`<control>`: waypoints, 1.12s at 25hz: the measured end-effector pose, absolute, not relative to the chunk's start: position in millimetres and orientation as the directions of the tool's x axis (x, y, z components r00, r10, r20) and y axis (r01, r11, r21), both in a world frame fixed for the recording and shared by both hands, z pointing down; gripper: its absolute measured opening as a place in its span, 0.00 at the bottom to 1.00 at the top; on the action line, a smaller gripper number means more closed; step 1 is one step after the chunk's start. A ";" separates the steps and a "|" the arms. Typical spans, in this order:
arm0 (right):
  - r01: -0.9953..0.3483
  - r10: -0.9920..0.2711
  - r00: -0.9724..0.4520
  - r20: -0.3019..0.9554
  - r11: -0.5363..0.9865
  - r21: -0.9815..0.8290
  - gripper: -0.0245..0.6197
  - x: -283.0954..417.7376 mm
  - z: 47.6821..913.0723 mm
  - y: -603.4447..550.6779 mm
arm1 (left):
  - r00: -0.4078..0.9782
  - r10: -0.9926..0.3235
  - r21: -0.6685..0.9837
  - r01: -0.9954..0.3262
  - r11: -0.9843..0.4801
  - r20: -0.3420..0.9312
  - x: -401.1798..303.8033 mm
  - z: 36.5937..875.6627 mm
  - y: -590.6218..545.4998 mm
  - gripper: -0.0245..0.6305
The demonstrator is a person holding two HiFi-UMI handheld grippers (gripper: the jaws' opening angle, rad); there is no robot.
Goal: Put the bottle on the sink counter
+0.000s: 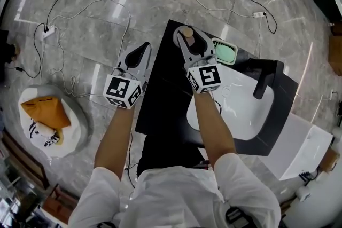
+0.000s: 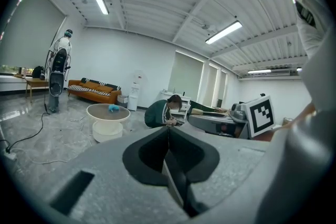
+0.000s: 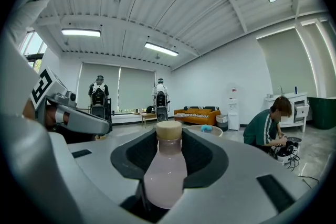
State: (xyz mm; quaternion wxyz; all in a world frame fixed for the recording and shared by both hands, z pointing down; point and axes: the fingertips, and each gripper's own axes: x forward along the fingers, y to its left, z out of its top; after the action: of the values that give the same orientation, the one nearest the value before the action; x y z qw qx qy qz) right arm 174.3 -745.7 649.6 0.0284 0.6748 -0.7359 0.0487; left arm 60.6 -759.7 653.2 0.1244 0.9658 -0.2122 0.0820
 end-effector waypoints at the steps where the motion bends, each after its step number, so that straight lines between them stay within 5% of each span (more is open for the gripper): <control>1: -0.996 -0.990 -0.087 0.108 0.083 -0.034 0.26 175.0 651.5 -747.4 | 0.896 -0.391 0.206 -0.432 -0.878 0.210 59.4 653.3 -760.4 0.06; 28: -0.997 -0.991 -0.074 0.114 0.074 -0.004 0.28 171.4 653.5 -739.1 | 0.922 -0.324 0.200 -0.365 -0.909 0.211 62.7 645.7 -722.1 0.06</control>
State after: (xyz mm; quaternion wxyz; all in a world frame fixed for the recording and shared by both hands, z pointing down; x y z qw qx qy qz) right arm 171.4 -739.1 653.5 0.0407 0.6794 -0.7316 0.0403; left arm 62.7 -722.1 645.7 0.1185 0.9732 -0.1768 0.0868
